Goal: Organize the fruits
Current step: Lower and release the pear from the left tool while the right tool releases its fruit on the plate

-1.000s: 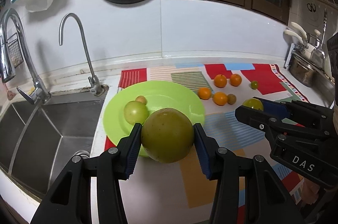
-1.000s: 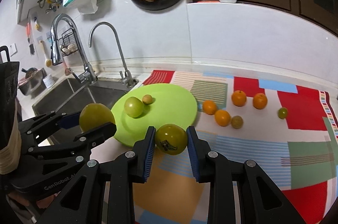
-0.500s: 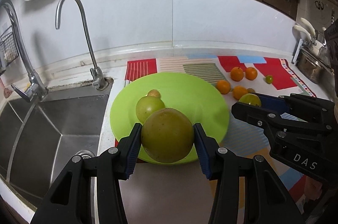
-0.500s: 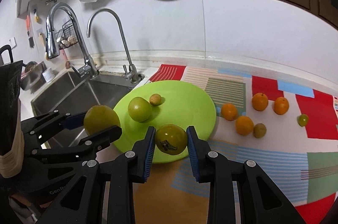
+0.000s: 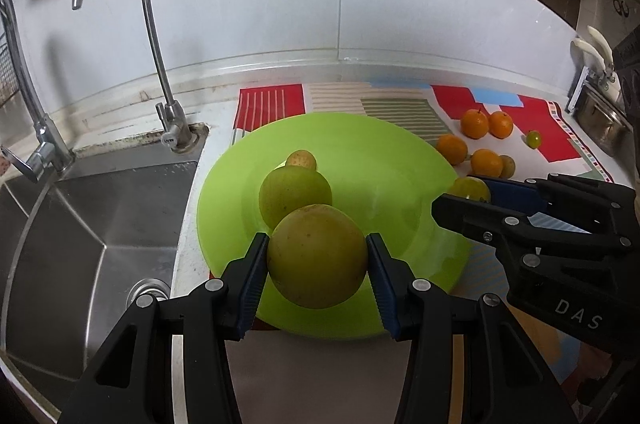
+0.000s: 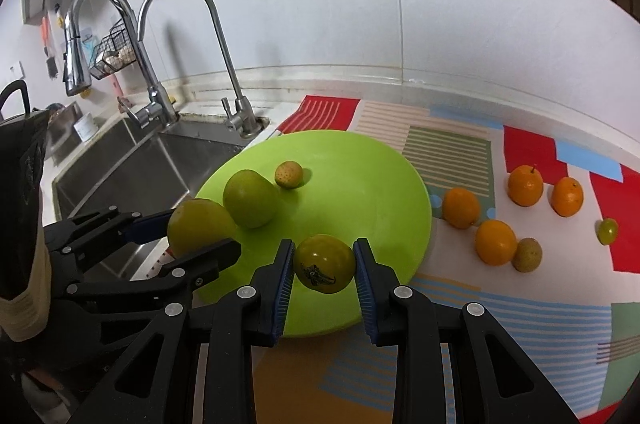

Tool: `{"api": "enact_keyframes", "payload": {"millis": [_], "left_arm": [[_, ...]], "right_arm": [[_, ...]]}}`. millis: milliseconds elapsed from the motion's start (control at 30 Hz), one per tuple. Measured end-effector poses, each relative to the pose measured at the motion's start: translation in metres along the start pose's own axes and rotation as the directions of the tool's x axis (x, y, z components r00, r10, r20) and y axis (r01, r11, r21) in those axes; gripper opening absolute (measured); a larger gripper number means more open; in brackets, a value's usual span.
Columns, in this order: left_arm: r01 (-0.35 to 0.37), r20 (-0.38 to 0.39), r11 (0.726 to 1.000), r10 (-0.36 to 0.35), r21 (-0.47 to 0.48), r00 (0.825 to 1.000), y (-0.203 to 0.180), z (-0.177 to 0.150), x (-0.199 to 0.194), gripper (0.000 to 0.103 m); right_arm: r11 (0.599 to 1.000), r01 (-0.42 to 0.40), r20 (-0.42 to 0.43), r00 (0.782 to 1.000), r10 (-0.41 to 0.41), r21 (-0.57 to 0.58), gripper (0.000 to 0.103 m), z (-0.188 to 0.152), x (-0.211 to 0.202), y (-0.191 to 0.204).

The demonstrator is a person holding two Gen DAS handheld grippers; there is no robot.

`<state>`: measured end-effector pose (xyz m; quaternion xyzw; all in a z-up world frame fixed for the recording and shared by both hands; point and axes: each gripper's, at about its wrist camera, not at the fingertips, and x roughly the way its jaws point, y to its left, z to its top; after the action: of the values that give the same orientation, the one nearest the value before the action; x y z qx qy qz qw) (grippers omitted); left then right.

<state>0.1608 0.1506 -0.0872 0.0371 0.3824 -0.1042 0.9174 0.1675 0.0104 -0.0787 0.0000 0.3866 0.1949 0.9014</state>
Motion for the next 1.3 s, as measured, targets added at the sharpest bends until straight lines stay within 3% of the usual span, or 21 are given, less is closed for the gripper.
{"api": "enact_keyframes", "payload": {"millis": [167,267,500,833,1300], "left_arm": [[-0.003,-0.011,1.000,0.003,-0.011,1.000,0.002,0.000,0.004,0.049],[-0.026,0.028,1.000,0.026,-0.010,0.999,0.003,0.001,-0.005,0.060],[-0.040,0.064,0.999,0.040,-0.005,0.997,0.000,0.003,-0.024,0.060],[-0.013,0.122,1.000,0.009,0.028,0.992,-0.016,0.004,-0.054,0.070],[0.040,0.186,0.996,-0.055,0.083,0.981,-0.051,0.004,-0.085,0.078]], "right_arm": [[1.000,-0.007,-0.008,1.000,0.007,0.006,0.034,0.002,0.008,-0.001],[1.000,0.012,0.001,1.000,-0.012,0.021,0.039,0.003,0.004,-0.003],[0.997,0.064,0.029,0.997,-0.066,0.049,0.043,0.000,-0.018,-0.009],[0.987,0.135,0.083,0.986,-0.142,0.087,0.052,-0.012,-0.062,-0.012],[0.960,0.236,0.148,0.955,-0.258,0.149,0.055,-0.033,-0.117,-0.023]]}}
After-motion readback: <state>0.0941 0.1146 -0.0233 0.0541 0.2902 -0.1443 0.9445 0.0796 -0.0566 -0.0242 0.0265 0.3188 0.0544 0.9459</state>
